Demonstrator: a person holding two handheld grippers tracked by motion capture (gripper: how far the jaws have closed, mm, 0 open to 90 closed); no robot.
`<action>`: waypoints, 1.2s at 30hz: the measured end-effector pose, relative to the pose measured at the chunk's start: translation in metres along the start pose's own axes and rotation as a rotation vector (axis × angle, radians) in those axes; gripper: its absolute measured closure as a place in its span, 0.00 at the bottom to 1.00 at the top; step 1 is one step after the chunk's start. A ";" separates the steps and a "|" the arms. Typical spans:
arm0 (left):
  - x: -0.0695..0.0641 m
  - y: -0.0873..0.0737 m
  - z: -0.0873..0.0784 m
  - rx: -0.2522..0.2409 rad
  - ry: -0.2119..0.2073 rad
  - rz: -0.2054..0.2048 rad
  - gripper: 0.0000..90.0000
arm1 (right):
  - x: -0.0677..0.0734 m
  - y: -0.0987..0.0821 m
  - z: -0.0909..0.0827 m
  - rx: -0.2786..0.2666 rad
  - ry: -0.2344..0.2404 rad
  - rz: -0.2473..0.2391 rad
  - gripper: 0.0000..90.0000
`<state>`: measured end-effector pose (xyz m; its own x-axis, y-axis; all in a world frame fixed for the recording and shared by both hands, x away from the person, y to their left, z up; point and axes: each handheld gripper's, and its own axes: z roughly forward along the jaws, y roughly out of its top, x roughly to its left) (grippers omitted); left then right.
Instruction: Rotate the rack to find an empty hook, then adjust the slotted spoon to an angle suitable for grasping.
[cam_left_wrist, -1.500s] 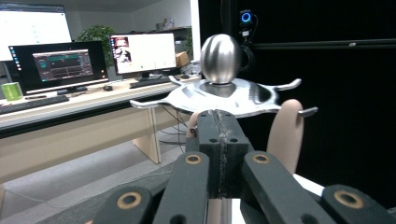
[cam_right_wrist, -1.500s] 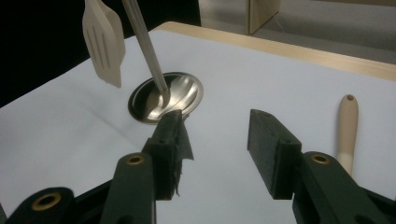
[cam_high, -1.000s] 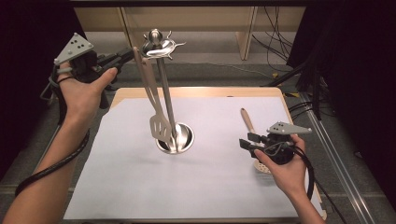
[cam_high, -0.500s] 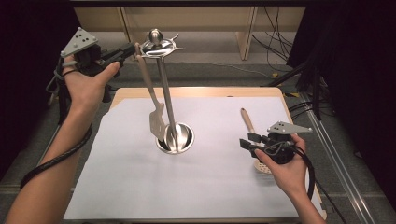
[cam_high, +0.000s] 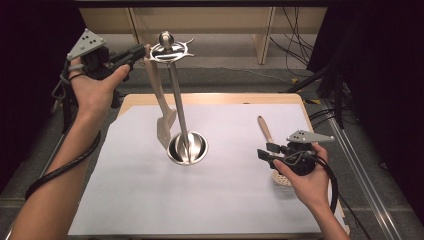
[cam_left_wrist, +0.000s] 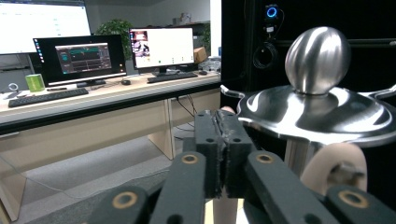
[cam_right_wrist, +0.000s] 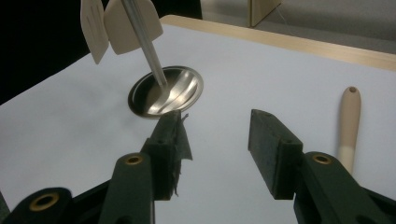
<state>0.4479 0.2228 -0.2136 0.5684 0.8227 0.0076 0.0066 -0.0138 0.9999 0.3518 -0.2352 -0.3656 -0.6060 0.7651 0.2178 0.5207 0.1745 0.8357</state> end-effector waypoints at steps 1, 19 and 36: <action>0.000 -0.002 -0.002 -0.008 0.005 -0.004 0.89 | -0.003 0.000 0.000 -0.006 -0.012 -0.035 0.61; -0.019 -0.061 -0.065 -0.019 0.039 -0.053 0.52 | -0.010 0.001 -0.003 0.066 -0.090 0.027 0.61; -0.022 -0.107 -0.074 0.070 0.033 -0.078 0.47 | -0.019 0.000 0.008 0.140 -0.149 0.038 0.61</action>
<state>0.3734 0.2480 -0.3196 0.5368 0.8409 -0.0690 0.1083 0.0125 0.9940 0.3684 -0.2450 -0.3740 -0.4943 0.8540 0.1621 0.6260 0.2204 0.7481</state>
